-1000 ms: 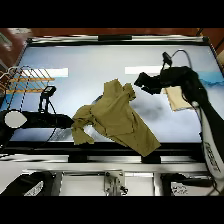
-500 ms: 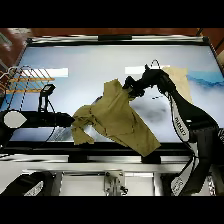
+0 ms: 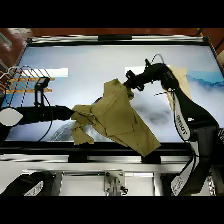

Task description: Fold the shirts.

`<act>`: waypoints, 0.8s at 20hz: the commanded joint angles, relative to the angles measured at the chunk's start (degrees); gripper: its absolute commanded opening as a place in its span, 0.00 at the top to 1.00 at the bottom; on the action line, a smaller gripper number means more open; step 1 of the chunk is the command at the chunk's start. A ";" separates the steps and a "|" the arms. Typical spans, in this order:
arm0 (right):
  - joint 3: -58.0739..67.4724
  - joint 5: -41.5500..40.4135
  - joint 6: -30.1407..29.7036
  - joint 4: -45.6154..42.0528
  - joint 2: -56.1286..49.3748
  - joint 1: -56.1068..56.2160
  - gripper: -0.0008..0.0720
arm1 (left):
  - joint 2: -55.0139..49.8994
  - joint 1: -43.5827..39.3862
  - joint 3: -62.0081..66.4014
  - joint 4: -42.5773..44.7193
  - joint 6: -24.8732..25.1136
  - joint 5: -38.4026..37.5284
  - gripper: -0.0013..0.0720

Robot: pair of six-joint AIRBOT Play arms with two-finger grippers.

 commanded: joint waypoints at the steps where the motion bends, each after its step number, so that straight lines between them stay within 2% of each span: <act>1: 6.10 -10.86 -7.85 0.24 6.86 -3.76 0.89 | 0.00 1.55 7.72 0.37 0.20 5.75 0.94; 3: 6.99 -19.82 -8.31 -5.29 14.49 -5.97 0.89 | -0.20 2.91 13.94 0.37 0.07 7.37 0.94; 5: 6.95 -31.50 -8.37 -17.51 20.98 -6.08 0.89 | -0.74 3.21 17.46 0.35 0.07 7.10 0.94; 7: 3.13 -40.74 -8.52 -24.00 25.77 -4.17 0.89 | -2.03 3.10 17.55 0.13 0.07 4.52 0.94; 8: -2.05 -41.40 -8.35 -24.09 28.81 -3.08 0.89 | -3.69 3.08 17.46 0.13 0.04 0.94 0.94; 12: -32.54 -33.57 -5.22 -24.06 42.66 2.25 0.89 | -12.76 -0.79 16.44 0.15 0.07 -18.01 0.94; 16: -60.33 -27.06 0.50 -23.98 53.64 3.08 0.89 | -15.34 -10.23 7.54 0.17 -0.39 -21.44 0.94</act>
